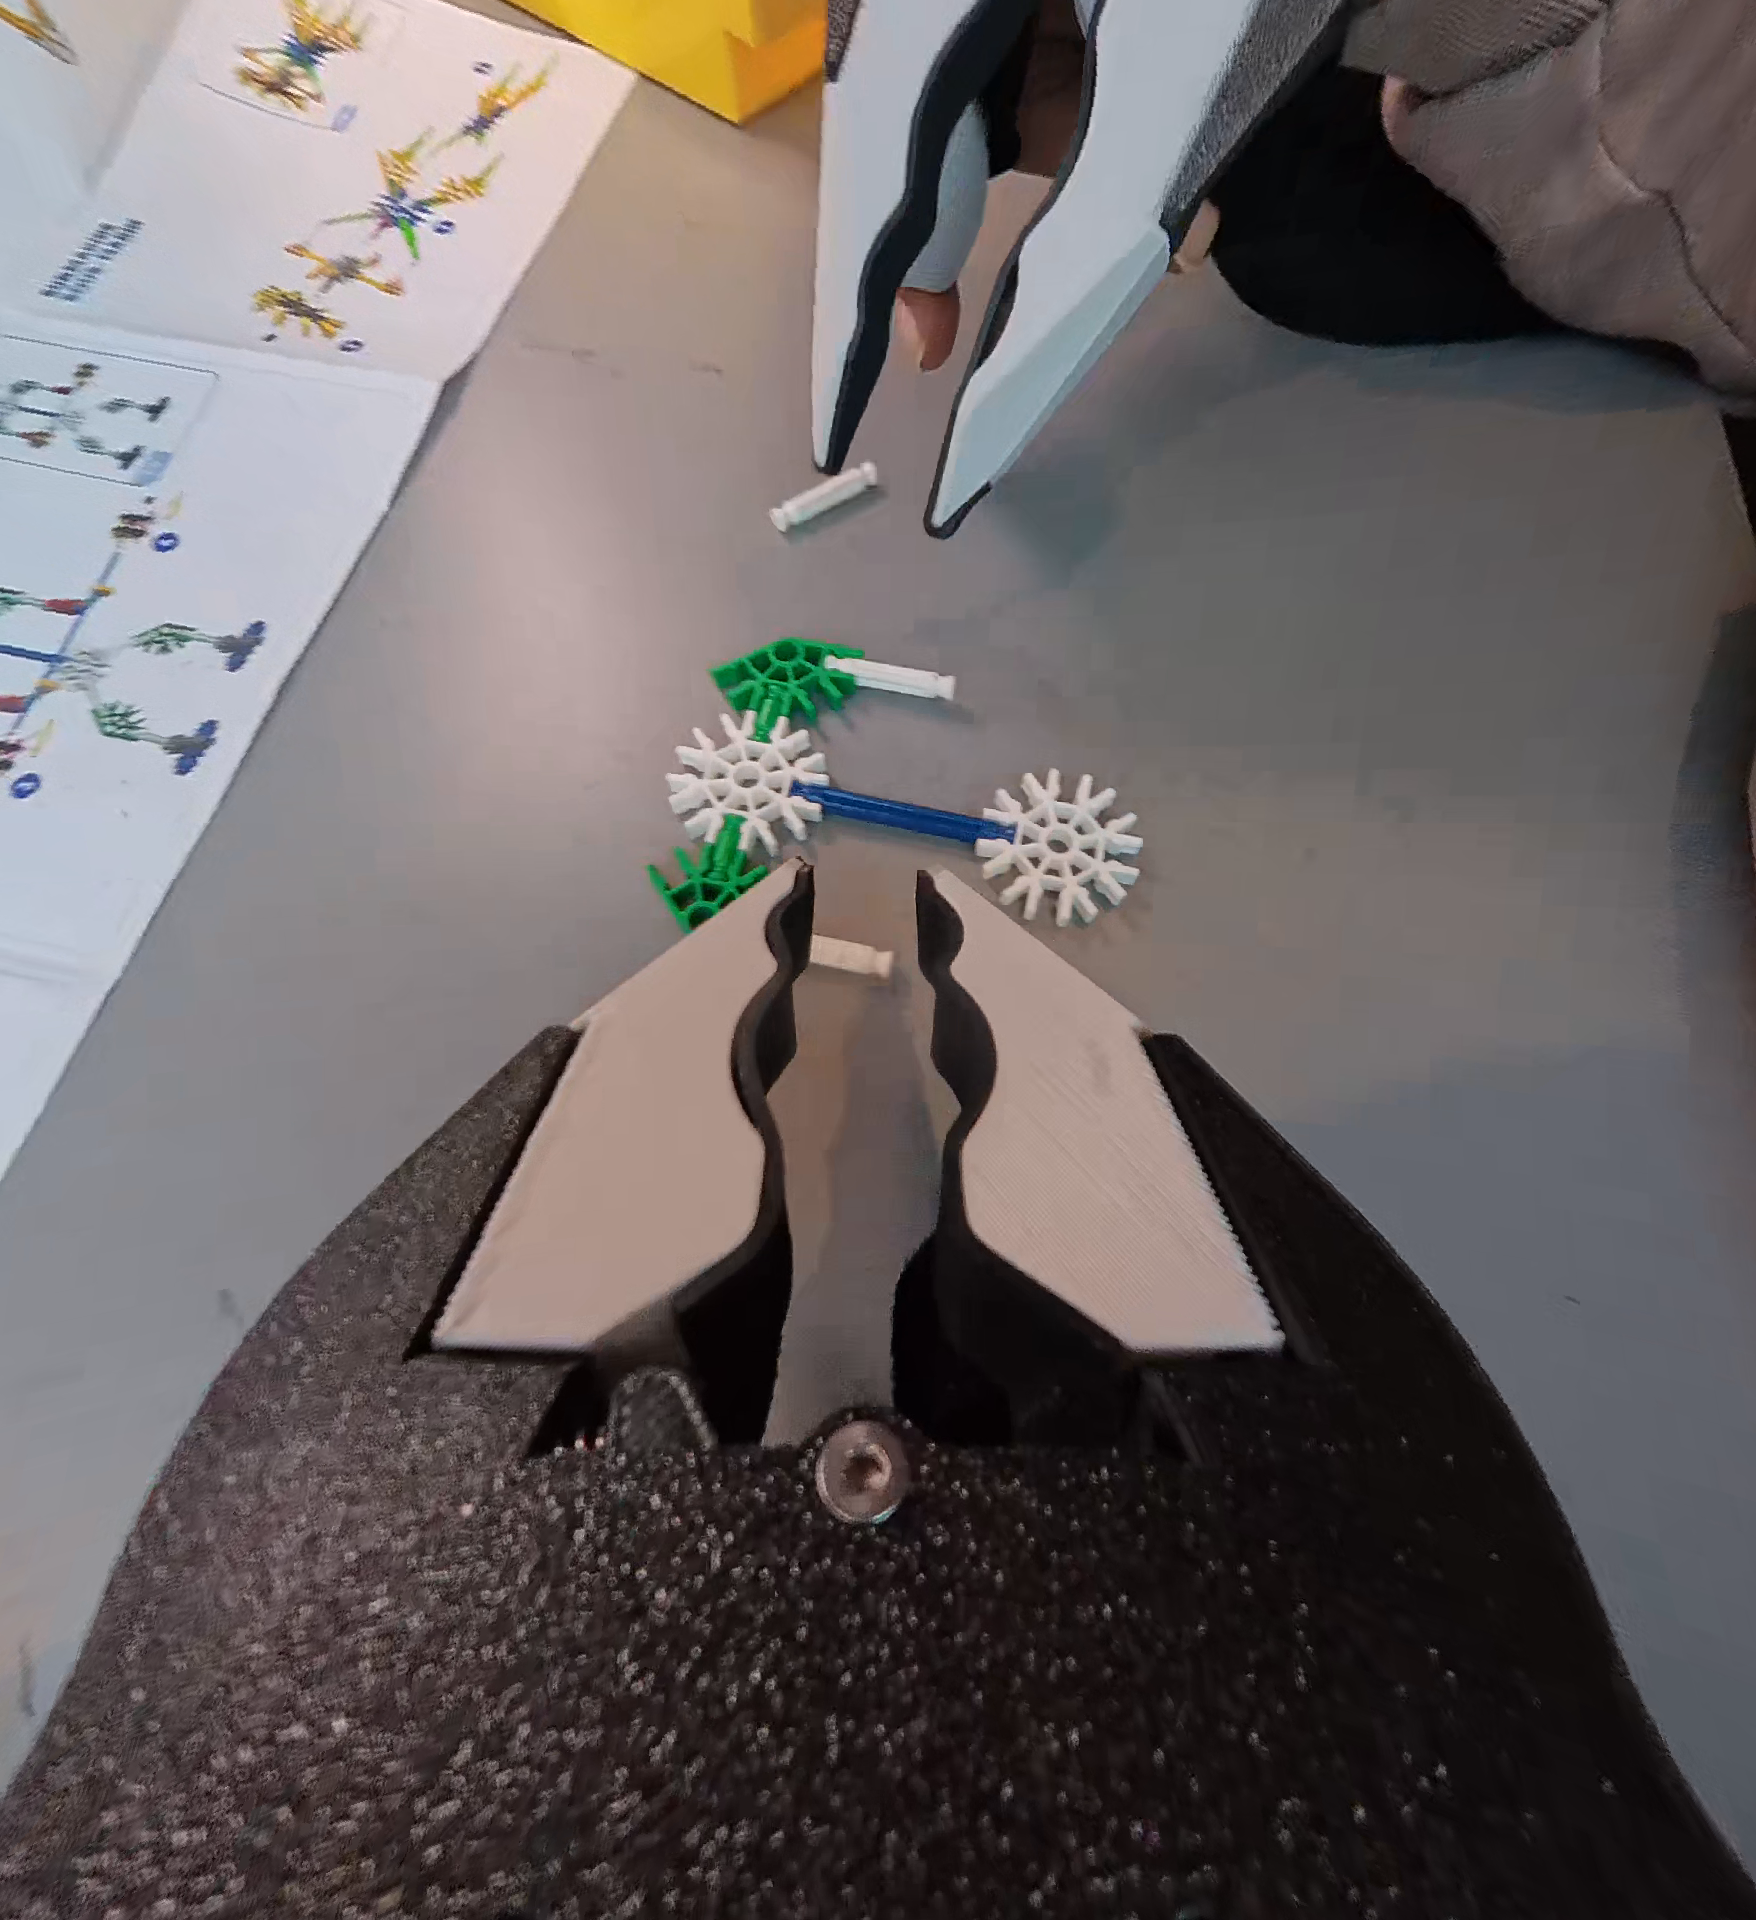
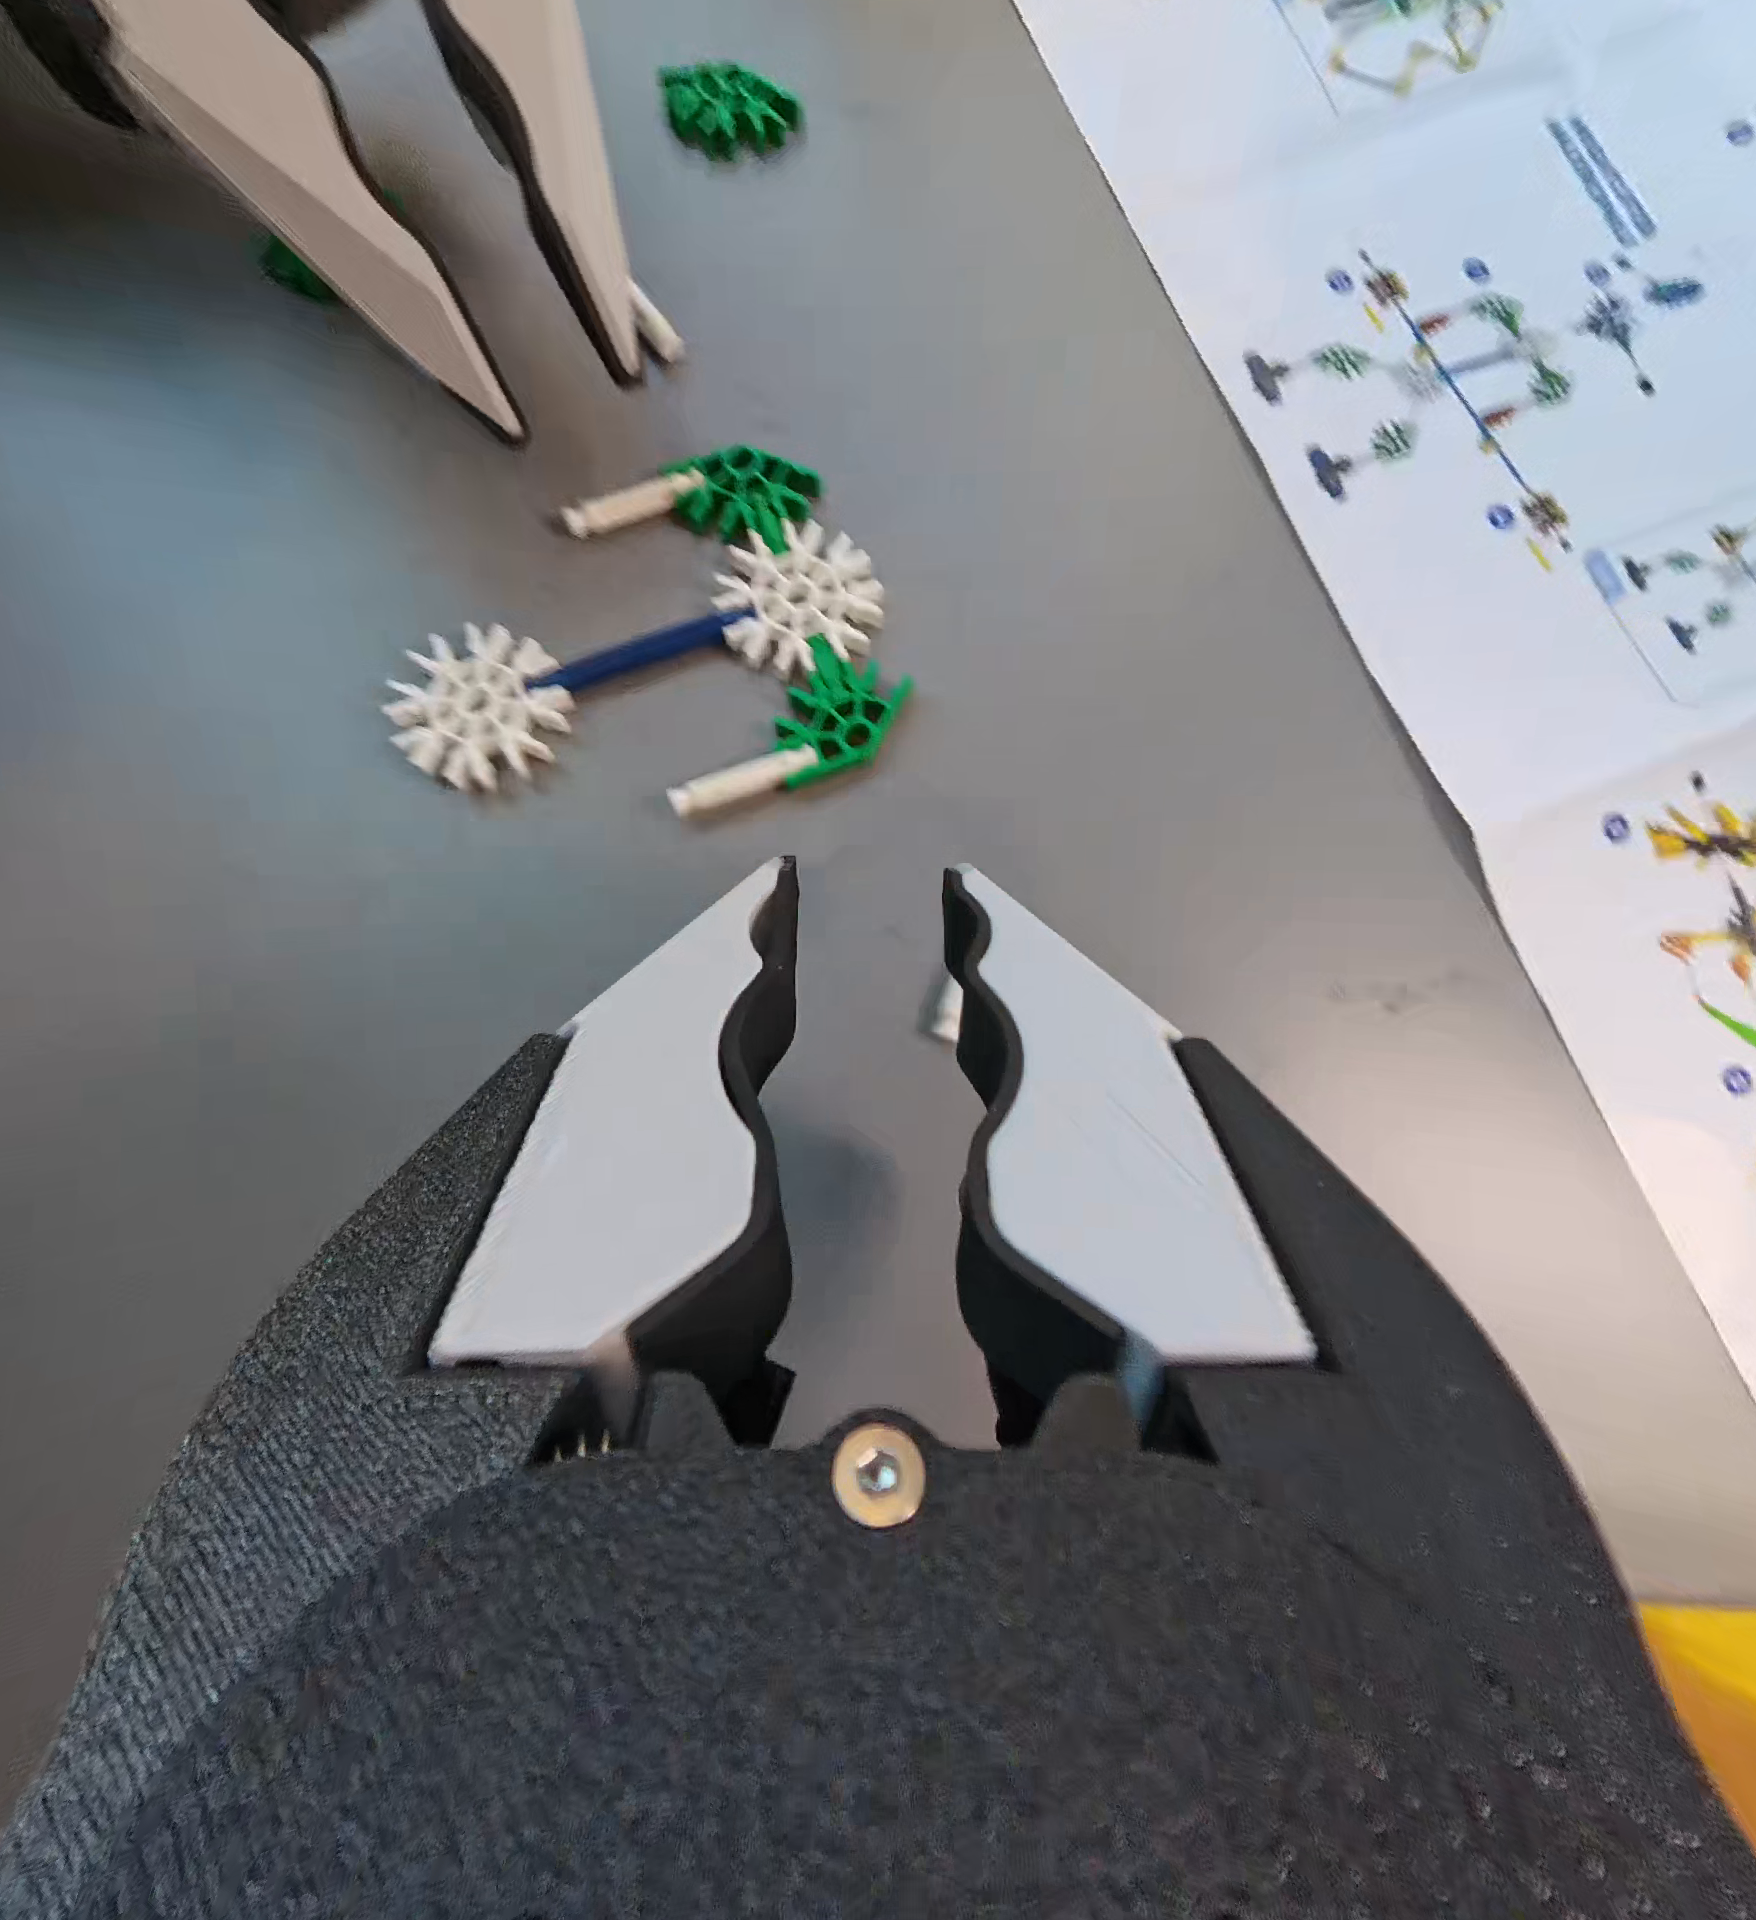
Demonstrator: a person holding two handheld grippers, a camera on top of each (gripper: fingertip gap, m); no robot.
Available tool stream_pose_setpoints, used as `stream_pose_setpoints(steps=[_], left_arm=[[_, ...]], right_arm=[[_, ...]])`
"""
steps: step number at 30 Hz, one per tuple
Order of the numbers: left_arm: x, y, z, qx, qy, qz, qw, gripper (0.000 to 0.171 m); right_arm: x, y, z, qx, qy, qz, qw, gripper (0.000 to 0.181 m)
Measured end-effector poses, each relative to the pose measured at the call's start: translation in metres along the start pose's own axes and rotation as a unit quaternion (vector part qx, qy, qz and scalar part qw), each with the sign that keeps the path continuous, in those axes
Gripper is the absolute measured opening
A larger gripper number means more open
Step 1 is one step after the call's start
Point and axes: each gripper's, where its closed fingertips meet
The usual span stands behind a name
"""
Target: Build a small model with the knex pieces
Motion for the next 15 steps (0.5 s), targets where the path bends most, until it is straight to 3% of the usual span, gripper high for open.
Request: stream_pose_setpoints(steps=[3,8,12,15], left_arm=[[0.001,0.009,0.017,-0.008,-0.04,0.013,0.999,0.021],[0.007,0.015,0.027,-0.017,-0.086,0.042,0.995,0.021],[0.014,0.006,0.018,0.0,-0.074,0.035,0.997,0.021],[0.02,-0.004,-0.002,0.043,-0.038,0.022,0.998,0.023]], right_arm=[[0.0,0.013,-0.023,0.033,0.025,0.016,0.999,0.026],[0.01,0.021,-0.025,0.023,0.042,0.038,0.998,0.018],[0.011,0.02,-0.022,0.016,0.048,0.041,0.998,0.005],[0.011,0.019,-0.022,0.009,0.056,0.042,0.998,0.005]])
Point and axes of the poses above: each gripper's, where its closed fingertips meet, x out along the fingers, y out of its underside, z = x × y across the jaws, and after that the axes turned 15 degrees about x, right-handed
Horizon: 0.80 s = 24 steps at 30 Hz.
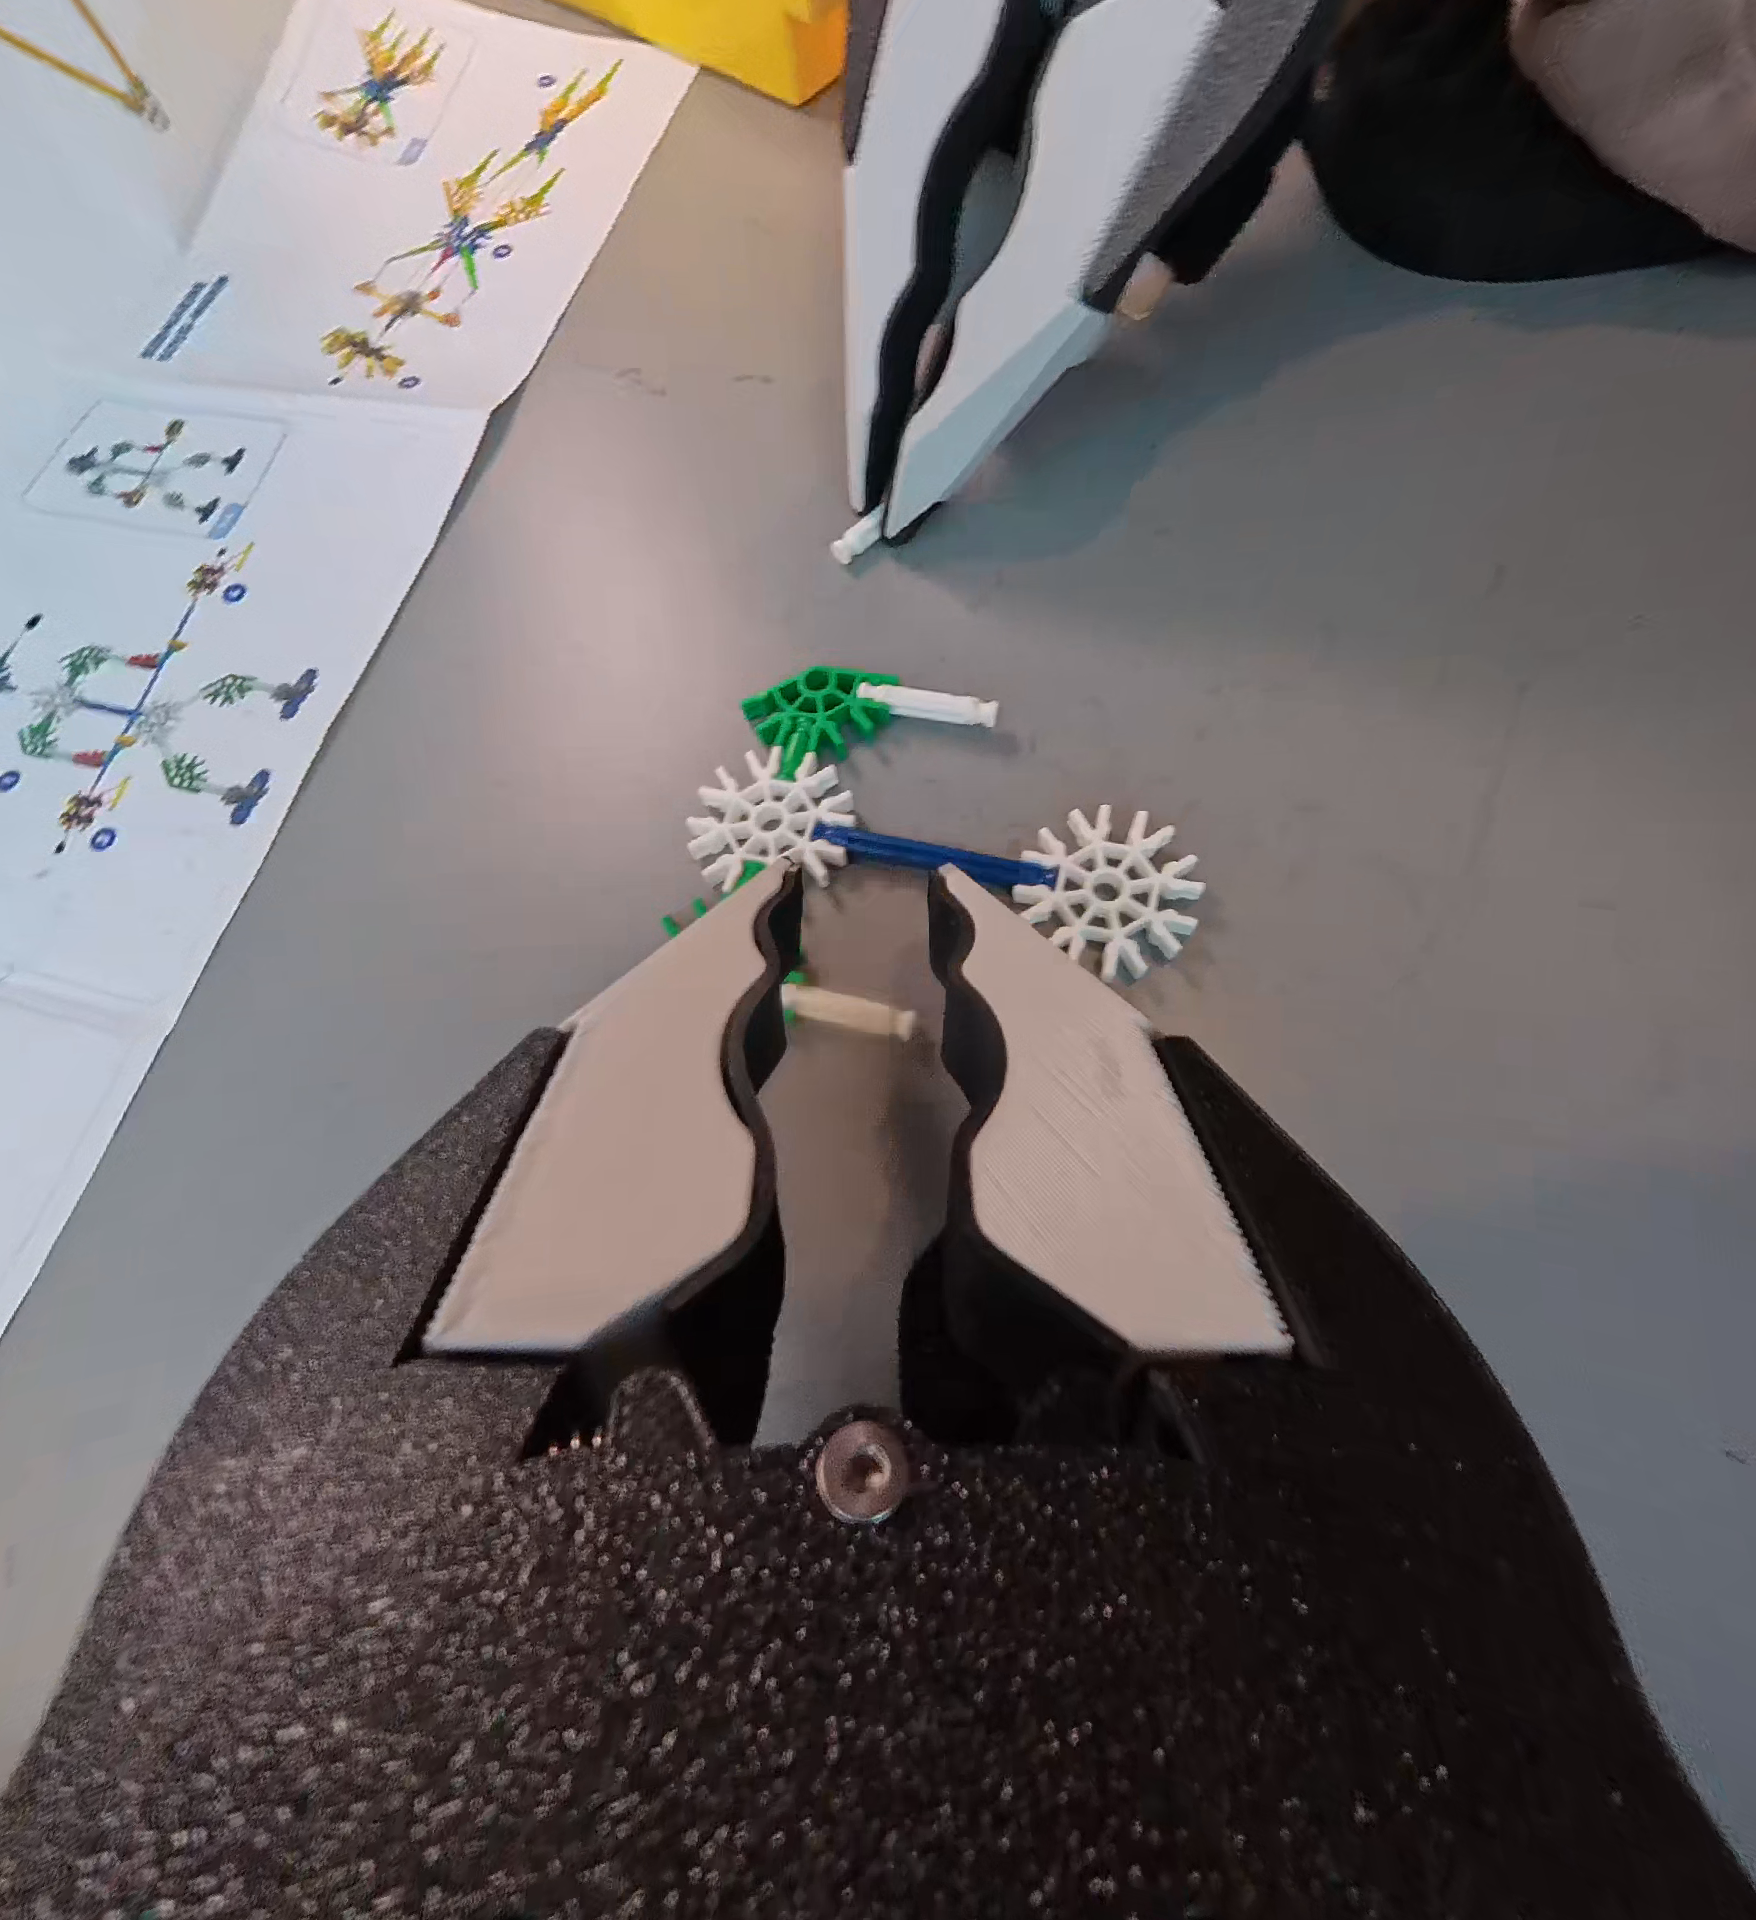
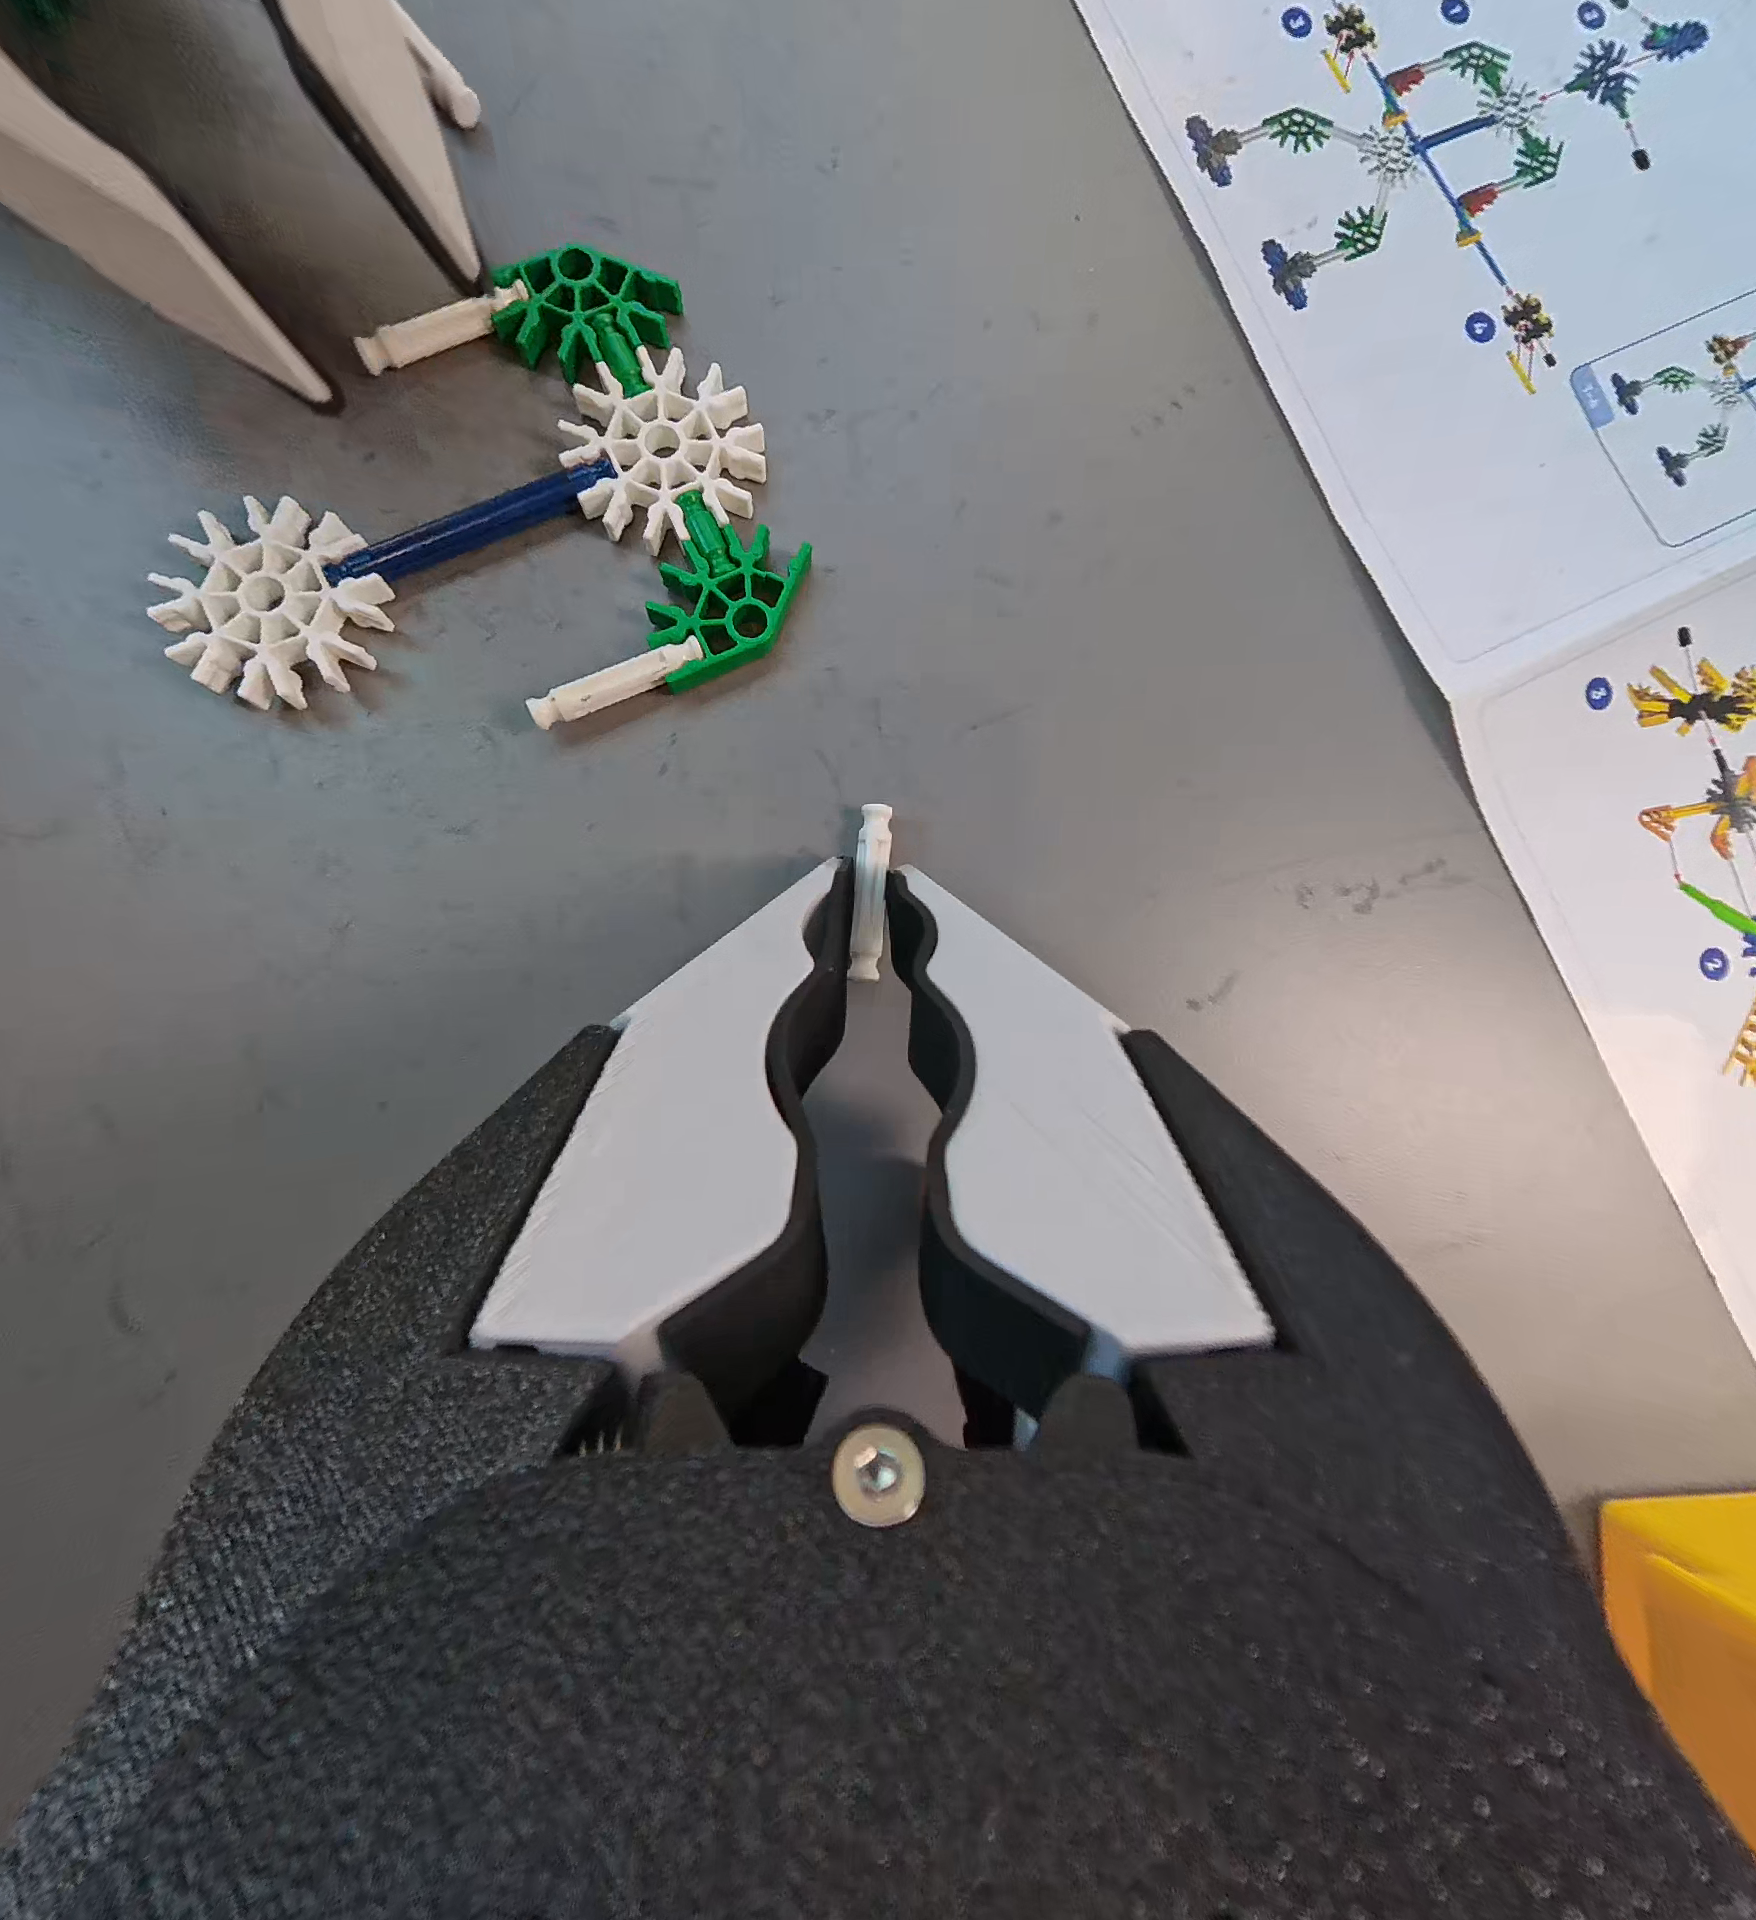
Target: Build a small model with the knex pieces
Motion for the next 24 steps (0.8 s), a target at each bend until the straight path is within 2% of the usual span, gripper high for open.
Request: stream_pose_setpoints(steps=[4,10,13,16,21,24], left_arm=[[0.005,-0.016,-0.026,0.037,0.042,-0.018,0.998,0.024],[0.015,-0.012,-0.036,0.057,0.045,0.013,0.997,0.031],[0.013,-0.013,-0.031,0.043,0.041,0.004,0.998,0.031],[0.011,-0.011,-0.017,0.015,0.02,0.002,1.0,0.024],[0.016,-0.001,-0.001,-0.005,-0.007,0.022,1.0,0.013],[0.019,0.003,0.002,0.002,-0.02,0.039,0.999,0.011]], right_arm=[[0.0,0.0,0.0,0.003,-0.003,-0.001,1.0,0.005],[-0.006,-0.006,0.012,-0.007,-0.025,-0.014,1.0,0.004],[-0.016,-0.016,0.042,-0.026,-0.093,-0.042,0.994,0.004],[-0.017,-0.011,0.066,-0.054,-0.13,-0.025,0.99,0.005],[-0.005,0.011,0.068,-0.081,-0.107,0.038,0.99,0.005],[-0.005,0.014,0.065,-0.092,-0.094,0.045,0.99,0.006]])
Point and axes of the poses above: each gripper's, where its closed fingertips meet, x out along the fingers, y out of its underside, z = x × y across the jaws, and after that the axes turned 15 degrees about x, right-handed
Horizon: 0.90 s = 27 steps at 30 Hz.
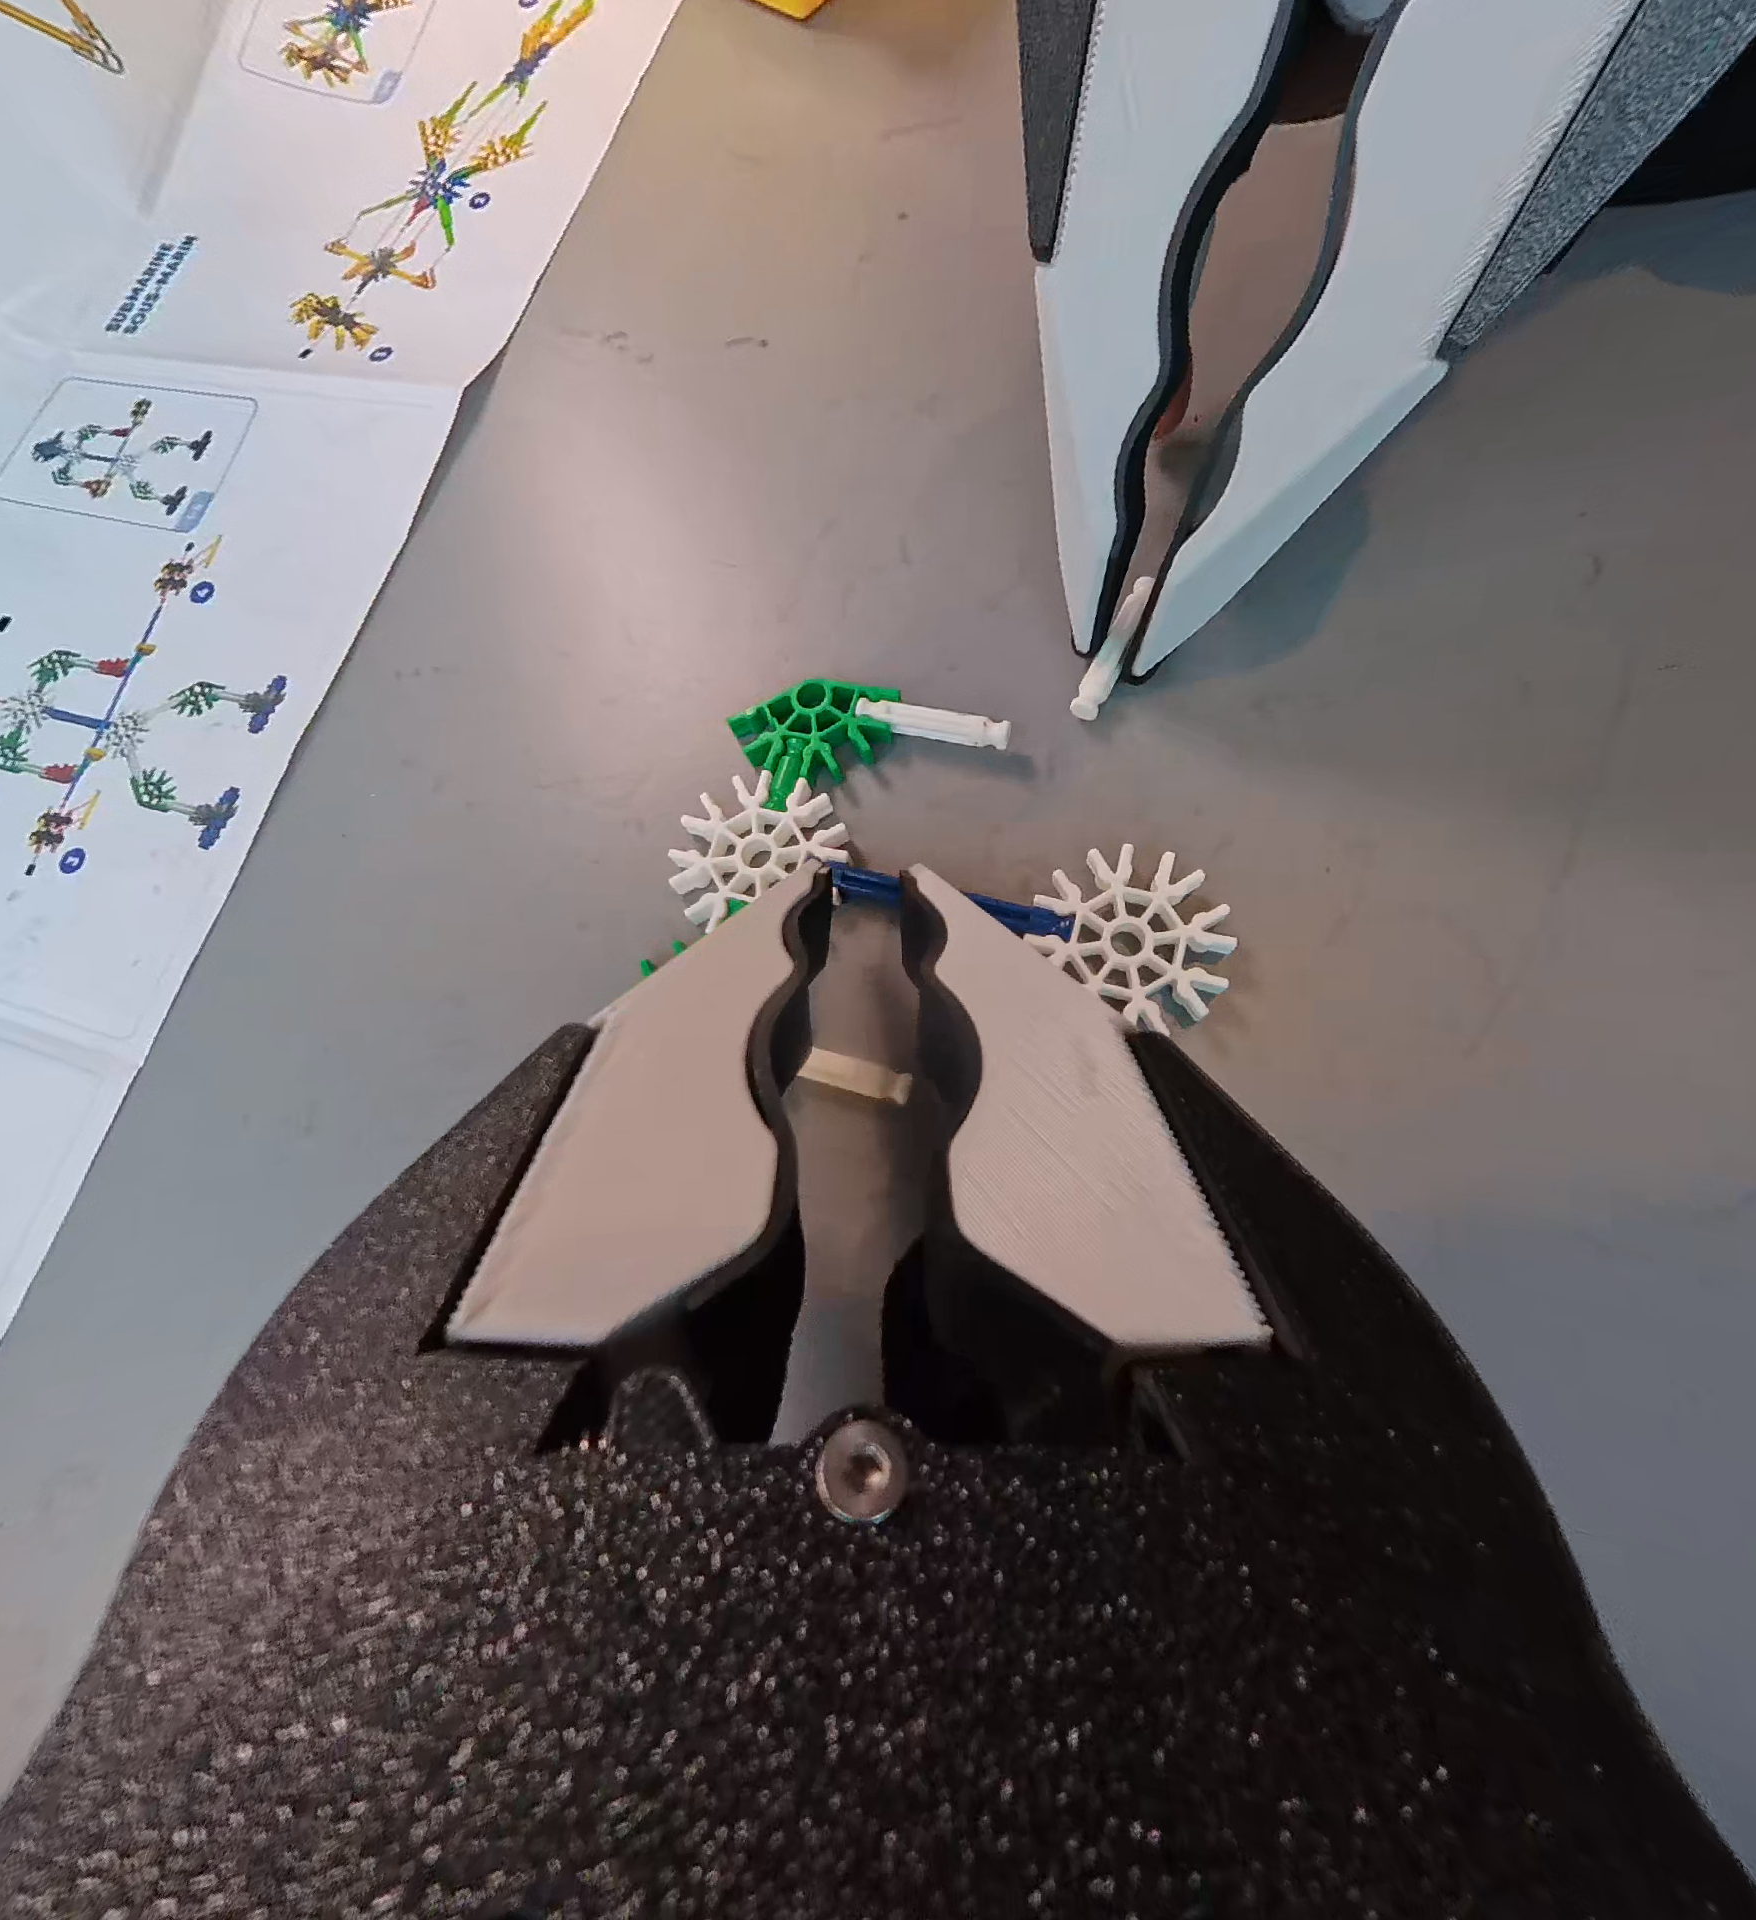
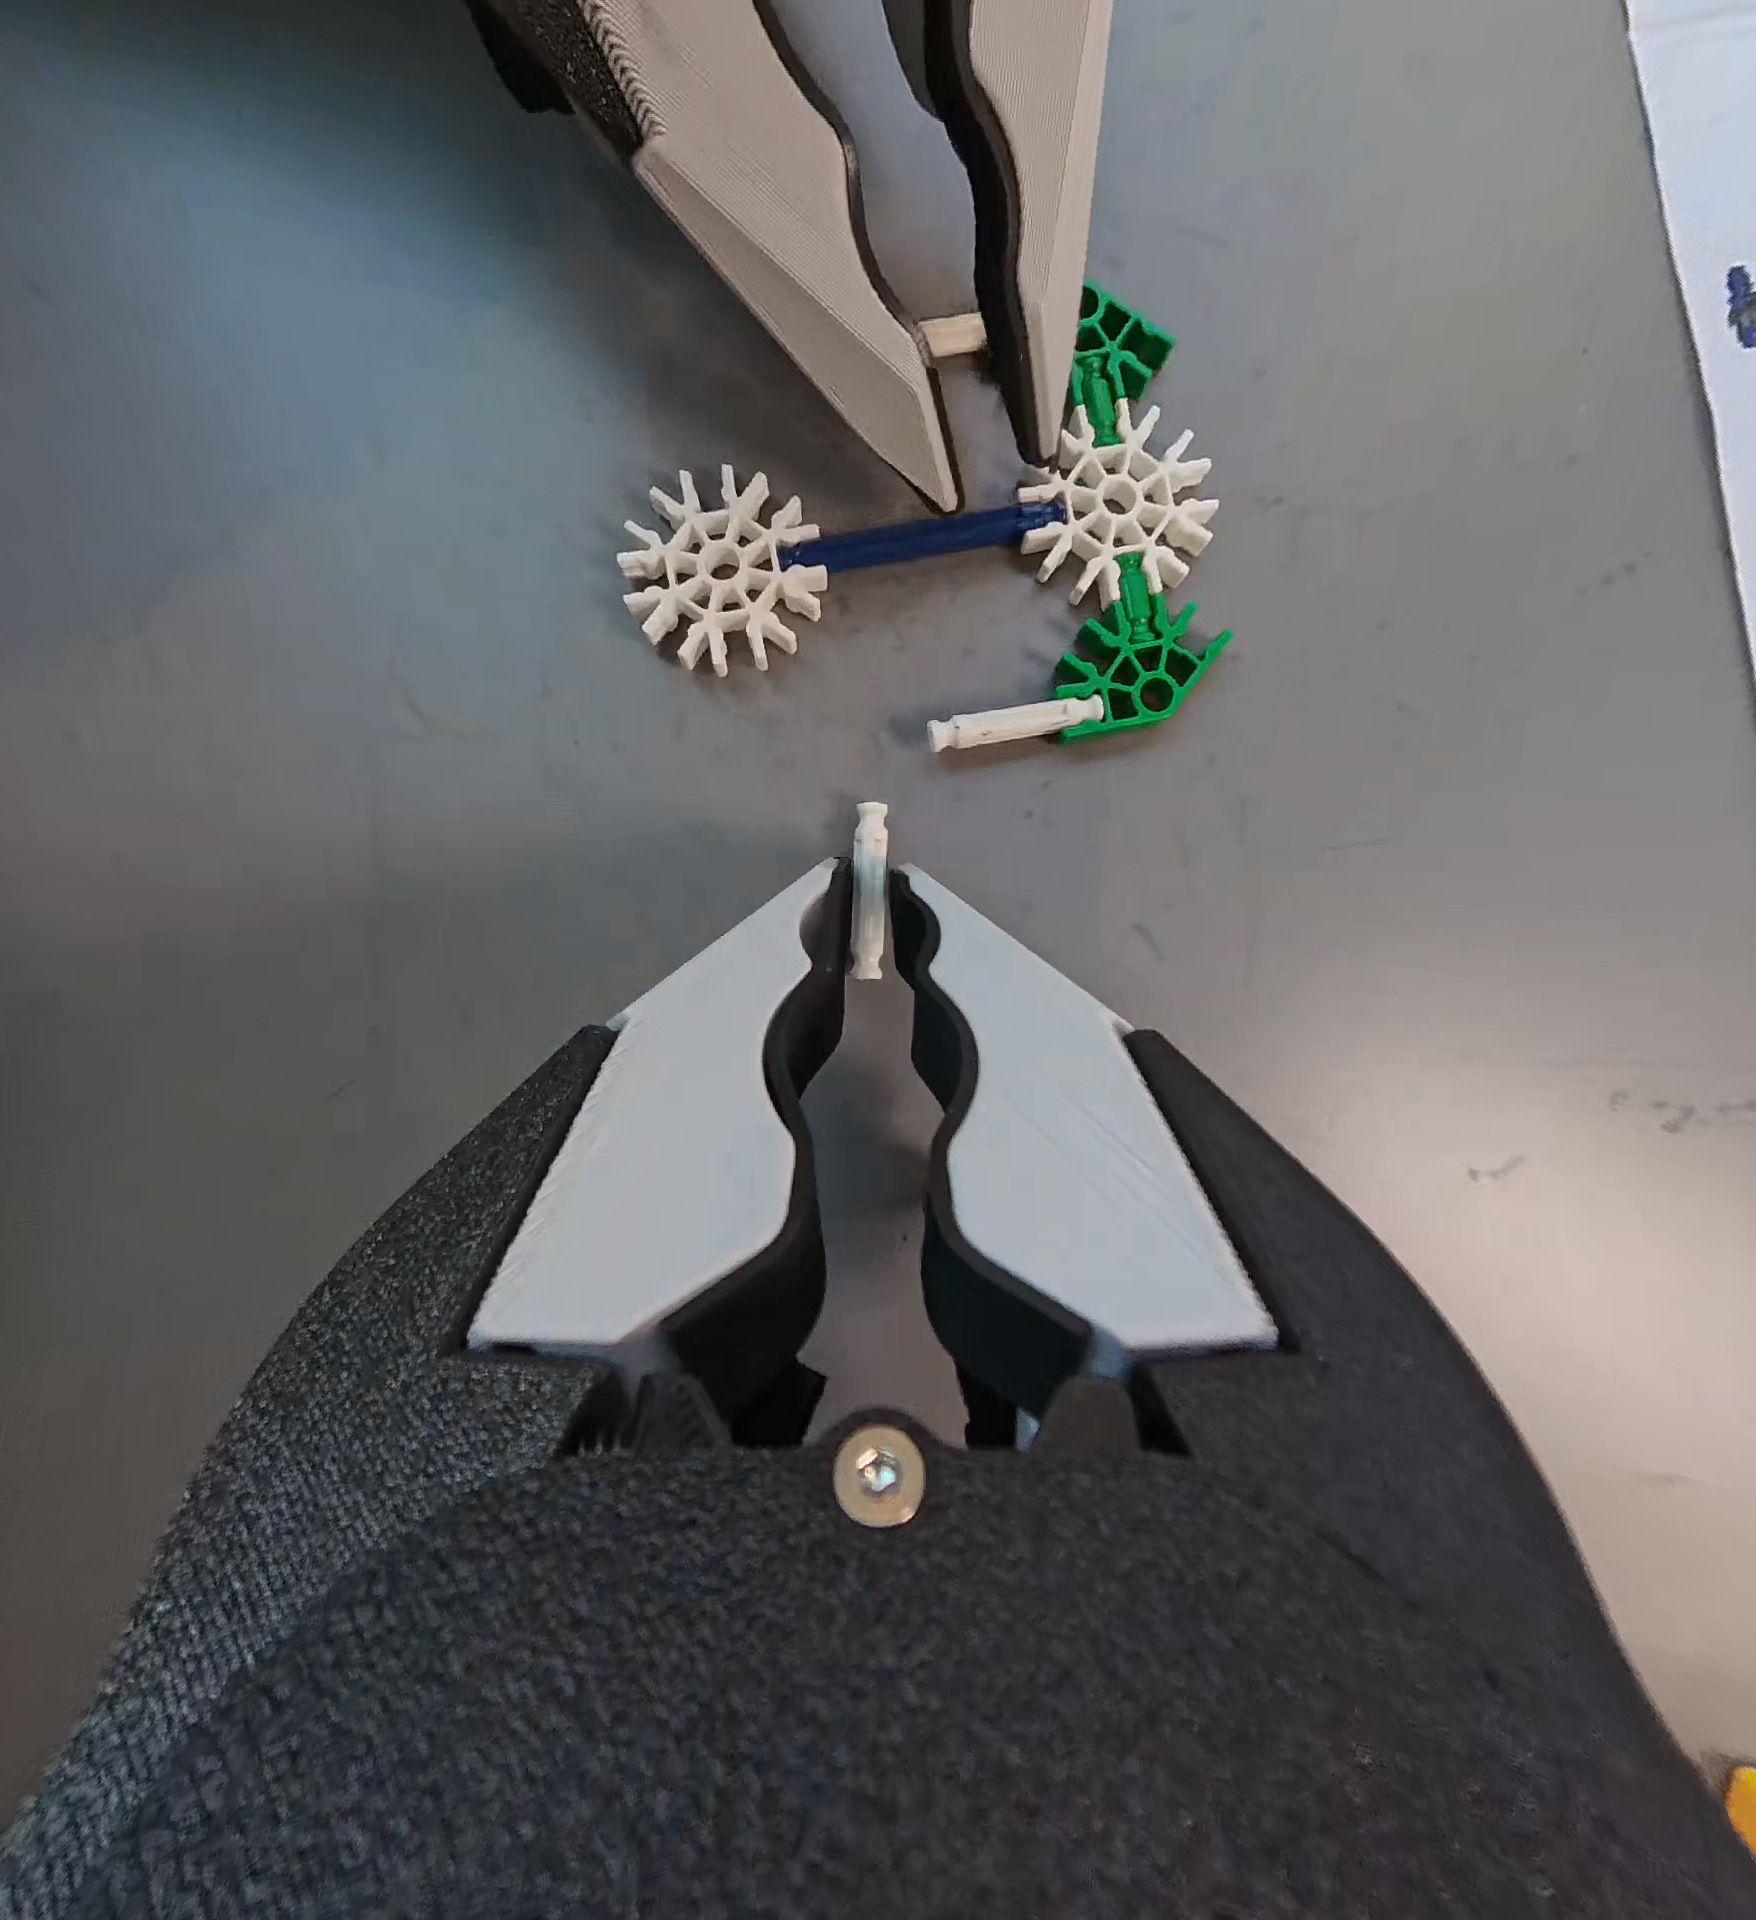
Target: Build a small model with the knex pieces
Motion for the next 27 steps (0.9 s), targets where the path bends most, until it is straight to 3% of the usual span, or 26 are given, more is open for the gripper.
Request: stream_pose_setpoints(steps=[3,7,14,27], left_arm=[[0.0,0.001,0.003,0.004,-0.01,0.005,1.0,0.011],[0.0,0.003,0.006,-0.002,-0.015,0.011,1.0,0.011],[0.005,0.014,0.007,0.016,-0.026,0.044,0.999,0.005],[0.005,0.014,0.007,-0.028,-0.014,0.035,0.999,0.0]], right_arm=[[-0.004,-0.015,0.002,-0.006,0.002,-0.038,0.999,0.014],[-0.007,-0.042,0.028,-0.036,-0.028,-0.097,0.994,0.0],[0.019,-0.035,0.034,-0.026,-0.015,-0.046,0.999,0.0],[0.022,-0.031,0.036,0.008,-0.021,0.008,1.0,0.0]])
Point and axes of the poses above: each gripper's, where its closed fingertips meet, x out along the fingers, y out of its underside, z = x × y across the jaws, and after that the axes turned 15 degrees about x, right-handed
